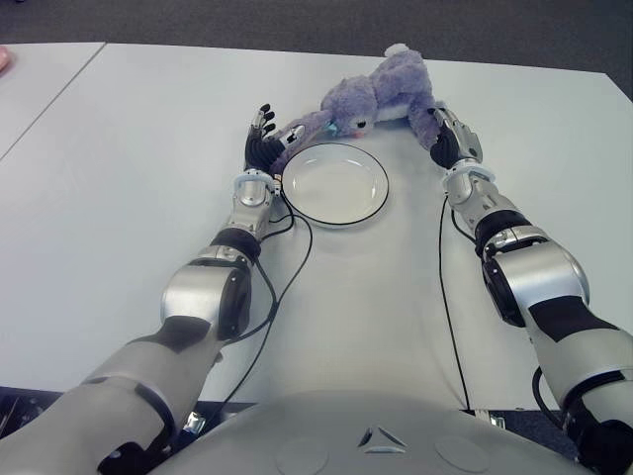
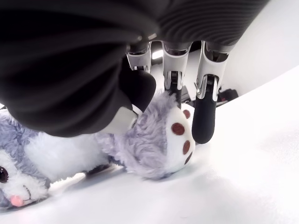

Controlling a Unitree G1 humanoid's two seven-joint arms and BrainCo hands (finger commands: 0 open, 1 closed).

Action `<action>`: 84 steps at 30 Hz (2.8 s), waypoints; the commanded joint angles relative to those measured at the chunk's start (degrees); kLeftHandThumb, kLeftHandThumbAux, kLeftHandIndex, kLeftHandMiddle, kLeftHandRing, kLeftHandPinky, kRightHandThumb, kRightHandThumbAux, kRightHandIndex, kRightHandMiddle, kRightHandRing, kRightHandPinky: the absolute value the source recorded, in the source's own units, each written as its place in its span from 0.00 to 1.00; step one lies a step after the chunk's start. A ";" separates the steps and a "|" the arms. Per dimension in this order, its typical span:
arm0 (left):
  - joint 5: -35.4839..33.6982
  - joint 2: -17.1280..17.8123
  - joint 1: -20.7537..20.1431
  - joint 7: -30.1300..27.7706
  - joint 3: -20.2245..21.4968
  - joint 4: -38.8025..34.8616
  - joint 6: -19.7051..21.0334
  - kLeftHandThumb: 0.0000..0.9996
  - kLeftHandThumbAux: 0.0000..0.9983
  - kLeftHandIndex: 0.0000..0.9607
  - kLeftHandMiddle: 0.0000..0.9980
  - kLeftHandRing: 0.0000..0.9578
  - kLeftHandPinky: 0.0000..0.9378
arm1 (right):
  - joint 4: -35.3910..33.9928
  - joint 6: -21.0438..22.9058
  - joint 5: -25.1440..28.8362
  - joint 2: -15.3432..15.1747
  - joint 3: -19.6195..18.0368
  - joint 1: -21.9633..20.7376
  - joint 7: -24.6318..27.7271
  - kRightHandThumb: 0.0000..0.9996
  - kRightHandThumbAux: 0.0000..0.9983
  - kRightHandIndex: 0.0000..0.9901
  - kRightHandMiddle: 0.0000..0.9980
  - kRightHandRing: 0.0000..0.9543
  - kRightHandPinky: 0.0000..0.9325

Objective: Put the doll into the plate.

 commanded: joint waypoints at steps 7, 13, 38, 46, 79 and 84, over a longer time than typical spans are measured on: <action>-0.18 -1.85 6.03 -0.04 0.28 6.27 8.10 0.00 0.63 0.00 0.07 0.09 0.08 | 0.50 -0.58 0.70 0.26 -0.84 1.97 1.87 1.00 0.73 0.08 0.00 0.25 0.45; -0.37 -1.77 5.54 0.34 0.60 6.22 7.86 0.00 0.64 0.00 0.07 0.08 0.10 | 0.51 -0.72 1.11 0.27 -1.51 2.22 2.53 1.00 0.73 0.09 0.00 0.24 0.45; 3.04 9.02 -9.25 1.34 -2.08 5.76 9.78 0.00 0.79 0.02 0.15 0.16 0.16 | -1.17 -11.65 4.44 1.38 -3.19 11.49 8.41 1.00 0.74 0.08 0.03 0.25 0.45; 6.94 14.62 -10.44 -1.29 -6.26 5.83 11.29 0.00 0.83 0.02 0.18 0.19 0.17 | -3.13 -23.73 5.48 -2.91 -1.66 18.83 11.54 1.00 0.74 0.05 0.04 0.26 0.45; 14.86 19.69 -13.40 -4.06 -18.42 5.54 11.51 0.00 0.84 0.00 0.07 0.09 0.12 | -11.81 -26.80 19.87 -20.20 -7.38 29.29 34.08 1.00 0.75 0.07 0.01 0.19 0.43; 17.56 18.12 -16.12 -4.67 -21.53 5.74 11.55 0.00 0.82 0.00 0.06 0.08 0.10 | -12.24 -26.72 20.78 -20.09 -8.15 29.66 34.63 1.00 0.75 0.07 0.01 0.17 0.43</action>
